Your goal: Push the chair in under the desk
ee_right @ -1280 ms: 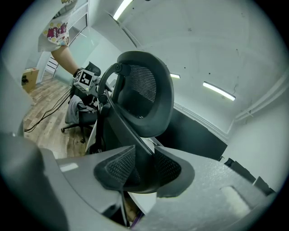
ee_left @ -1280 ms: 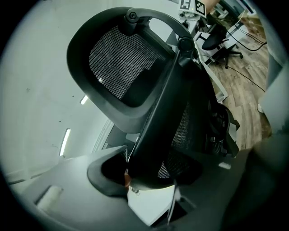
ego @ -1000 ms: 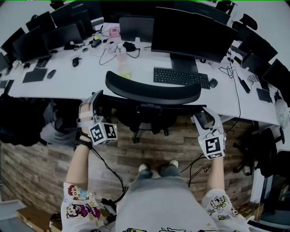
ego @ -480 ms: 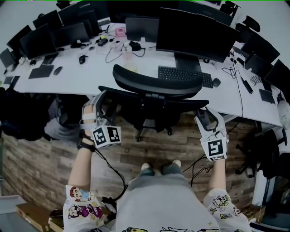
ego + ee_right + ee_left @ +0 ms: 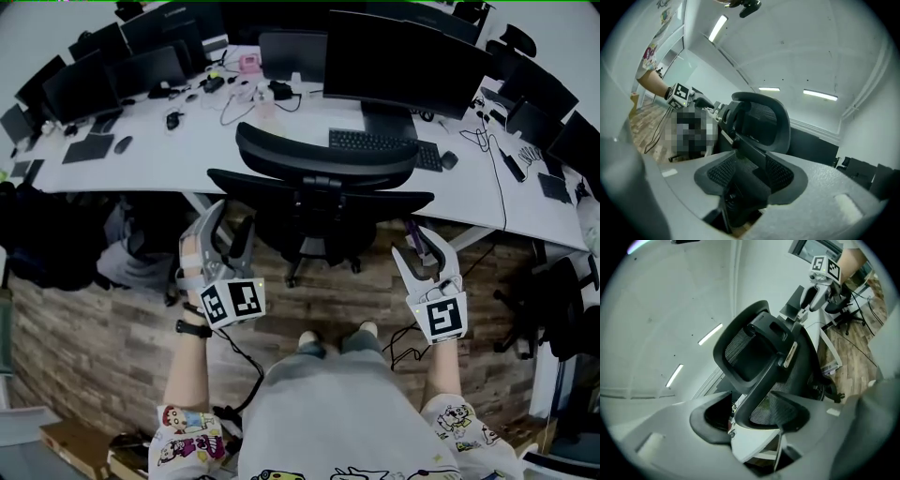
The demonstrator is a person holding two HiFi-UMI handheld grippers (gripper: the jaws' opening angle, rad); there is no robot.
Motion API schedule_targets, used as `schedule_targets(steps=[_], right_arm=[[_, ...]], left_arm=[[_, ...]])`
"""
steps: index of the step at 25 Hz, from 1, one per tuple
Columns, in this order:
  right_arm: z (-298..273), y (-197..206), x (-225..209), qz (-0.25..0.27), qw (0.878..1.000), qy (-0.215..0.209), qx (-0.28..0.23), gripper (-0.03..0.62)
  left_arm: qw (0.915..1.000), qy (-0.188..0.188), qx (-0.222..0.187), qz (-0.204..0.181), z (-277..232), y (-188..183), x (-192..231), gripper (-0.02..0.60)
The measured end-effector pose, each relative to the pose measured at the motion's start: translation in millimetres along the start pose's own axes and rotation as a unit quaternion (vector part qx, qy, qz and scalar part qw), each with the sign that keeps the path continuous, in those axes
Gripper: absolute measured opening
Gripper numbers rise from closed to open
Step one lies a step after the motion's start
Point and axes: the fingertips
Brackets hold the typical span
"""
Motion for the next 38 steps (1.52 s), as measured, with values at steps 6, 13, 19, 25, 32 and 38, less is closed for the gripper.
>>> schedule_targets(steps=[6, 13, 19, 25, 32, 38], right_arm=[[10, -6, 28, -0.12, 0.992, -0.009, -0.027, 0.189], [19, 4, 52, -0.188, 0.982, -0.032, -0.011, 0.173], [26, 17, 69, -0.216, 0.975, -0.044, 0.012, 0.153], [29, 23, 88, -0.232, 0.97, -0.065, 0.021, 0.089], [33, 32, 97, -0.249, 0.965, -0.078, 0.035, 0.002], [32, 29, 92, -0.253, 0.964, -0.077, 0.026, 0.002]], left_arm=[[0.9943, 0.02, -0.005, 0.105, 24, -8, -28, 0.227], [0.9738, 0.079, 0.002, 0.213, 41, -17, -80, 0.218], [0.9526, 0.1, 0.012, 0.287, 55, -14, -106, 0.186], [0.9356, 0.101, 0.03, 0.337, 67, -2, -117, 0.134], [0.925, 0.121, 0.041, 0.358, 75, 0, -134, 0.029], [0.9202, 0.114, 0.037, 0.373, 79, -3, -134, 0.011]])
Point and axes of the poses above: the fingertips, and each gripper's own axes: z backward along the fingers, x to its left, y out of its underside, and after that the axes turned 3 degrees about y, right-handed
